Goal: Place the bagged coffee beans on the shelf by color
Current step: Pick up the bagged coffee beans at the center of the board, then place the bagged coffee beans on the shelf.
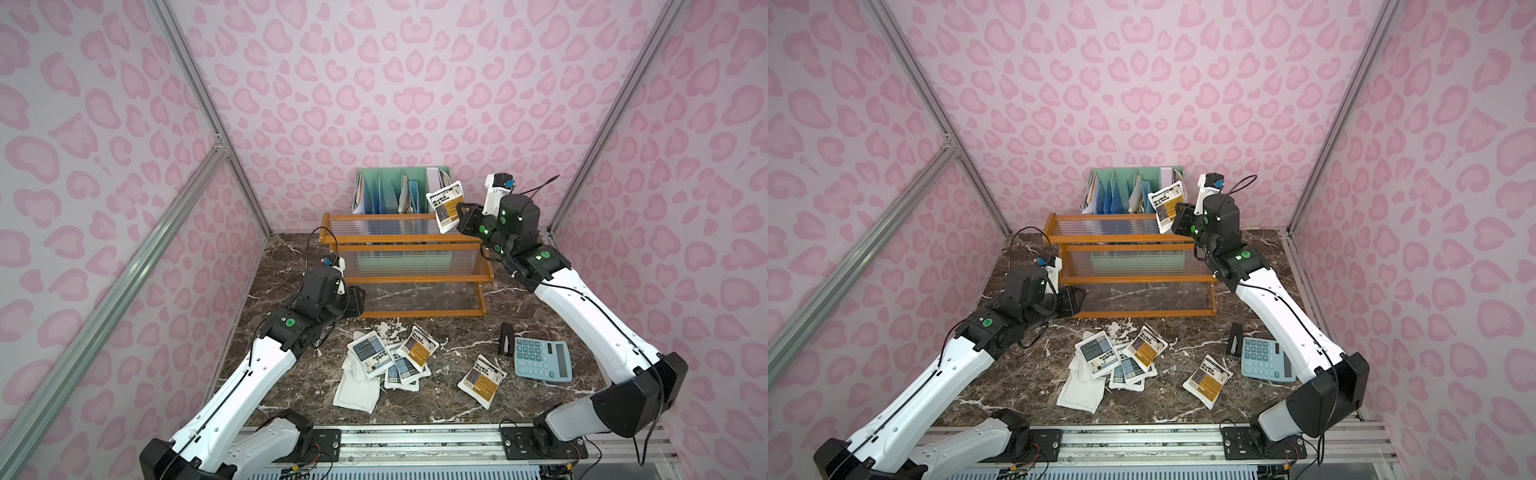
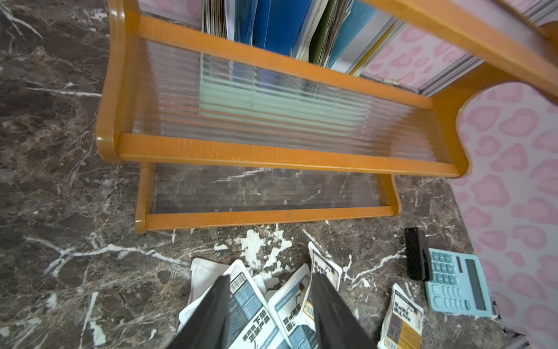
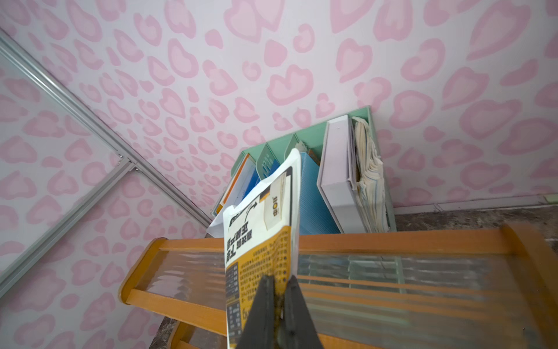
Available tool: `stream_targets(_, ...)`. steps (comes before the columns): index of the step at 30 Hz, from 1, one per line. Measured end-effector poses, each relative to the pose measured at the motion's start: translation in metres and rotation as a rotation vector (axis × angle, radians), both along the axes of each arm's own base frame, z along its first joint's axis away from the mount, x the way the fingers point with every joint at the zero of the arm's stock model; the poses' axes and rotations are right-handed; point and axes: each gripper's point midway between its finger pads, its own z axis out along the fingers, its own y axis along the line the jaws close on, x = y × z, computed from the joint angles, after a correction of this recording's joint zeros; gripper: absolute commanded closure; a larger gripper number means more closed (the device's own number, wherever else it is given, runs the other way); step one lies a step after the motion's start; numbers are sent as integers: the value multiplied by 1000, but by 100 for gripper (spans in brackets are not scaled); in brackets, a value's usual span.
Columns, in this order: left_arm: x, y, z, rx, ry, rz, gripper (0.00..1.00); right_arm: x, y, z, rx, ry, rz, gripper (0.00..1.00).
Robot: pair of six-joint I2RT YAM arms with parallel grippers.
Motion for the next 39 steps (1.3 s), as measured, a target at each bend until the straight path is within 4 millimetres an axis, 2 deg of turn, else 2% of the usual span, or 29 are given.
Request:
stream_targets(6,-4,-6,-26,33,77,-45,53,20,-29,-27,-35,108,-96,100)
stream_targets(12,-3,-17,-37,29,129,-92,53,26,-43,-62,-17,187,-127,100)
stream_targets(20,-5,-23,-36,21,131,-124,52,37,-48,-65,16,174,-143,100)
stream_targets(23,-6,-24,-36,20,132,-128,51,40,-49,-66,17,172,-149,87)
stream_targets(25,-6,-24,-36,19,133,-130,51,40,-50,-66,20,168,-152,71)
stream_targets(27,-6,-24,-36,19,133,-132,51,36,-52,-67,17,169,-156,60)
stream_targets(30,-6,-25,-37,19,134,-133,51,30,-55,-63,17,161,-158,48)
stream_targets(34,-6,-27,-40,17,148,-141,50,19,-58,-51,20,133,-166,43)
stream_targets(39,-5,-32,-43,11,154,-157,49,-5,-53,-29,2,73,-156,43)
